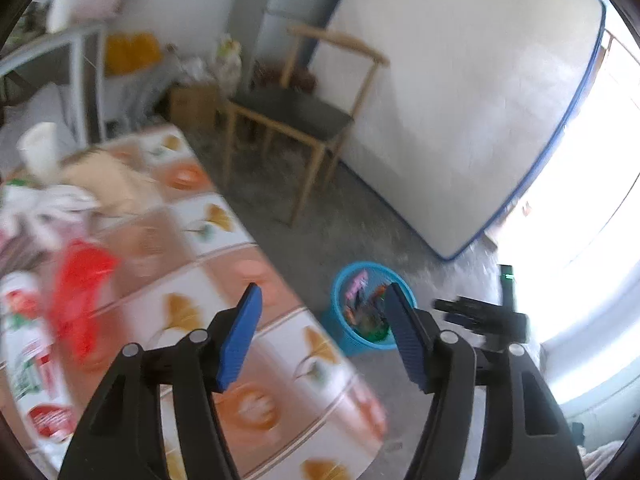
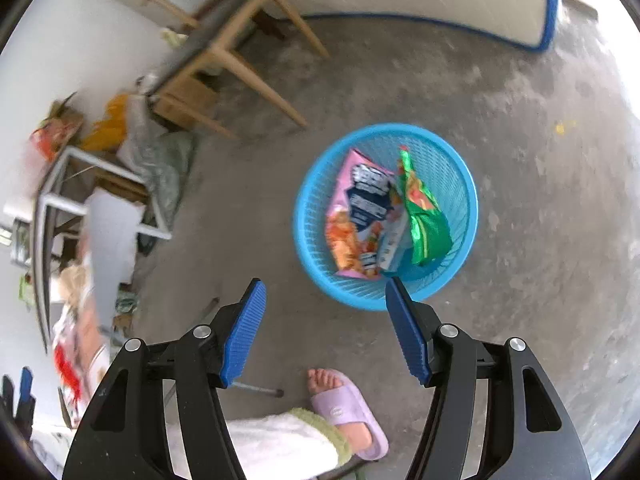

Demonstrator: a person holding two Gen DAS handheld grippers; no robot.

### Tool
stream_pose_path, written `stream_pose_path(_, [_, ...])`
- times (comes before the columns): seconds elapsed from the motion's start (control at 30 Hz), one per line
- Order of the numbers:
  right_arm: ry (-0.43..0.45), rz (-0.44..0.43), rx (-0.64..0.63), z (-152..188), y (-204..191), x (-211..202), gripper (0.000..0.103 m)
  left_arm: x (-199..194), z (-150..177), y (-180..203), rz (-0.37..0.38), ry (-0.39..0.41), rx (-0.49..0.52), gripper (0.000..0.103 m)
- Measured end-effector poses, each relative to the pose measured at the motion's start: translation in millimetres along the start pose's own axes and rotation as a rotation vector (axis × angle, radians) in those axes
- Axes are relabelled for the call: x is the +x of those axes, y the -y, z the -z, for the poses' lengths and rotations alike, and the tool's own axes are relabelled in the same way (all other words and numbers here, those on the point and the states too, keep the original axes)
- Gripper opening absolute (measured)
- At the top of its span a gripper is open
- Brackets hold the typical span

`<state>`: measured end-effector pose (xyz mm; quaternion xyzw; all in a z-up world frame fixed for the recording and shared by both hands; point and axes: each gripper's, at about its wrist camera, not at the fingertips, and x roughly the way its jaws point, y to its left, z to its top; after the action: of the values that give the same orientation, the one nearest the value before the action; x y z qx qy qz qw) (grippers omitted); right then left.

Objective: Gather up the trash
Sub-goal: 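Grasp the AD drink bottle with the right tool while the left tool grasps the red plastic bag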

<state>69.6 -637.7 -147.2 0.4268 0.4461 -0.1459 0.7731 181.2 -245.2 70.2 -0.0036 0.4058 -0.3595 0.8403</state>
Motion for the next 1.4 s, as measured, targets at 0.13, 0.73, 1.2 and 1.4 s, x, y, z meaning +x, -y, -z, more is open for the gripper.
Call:
stream_pose_path(0.13, [0.051, -0.067, -0.107, 15, -43, -44, 0.072, -56, 24, -38, -0.045, 0.096, -0.042, 0.066])
stream_pose_path(0.73, [-0.296, -0.501, -0.458, 125, -328, 14, 0.075, -137, 126, -171, -0.254, 0.176, -0.356, 0.072])
stream_pose_path(1.2, [-0.404, -0.387, -0.742, 217, -438, 62, 0.076, -150, 154, -225, -0.324, 0.176, -0.456, 0.072])
stream_pose_path(1.4, [-0.408, -0.338, -0.777, 232, -450, 81, 0.072, -159, 163, -233, -0.334, 0.181, -0.478, 0.072])
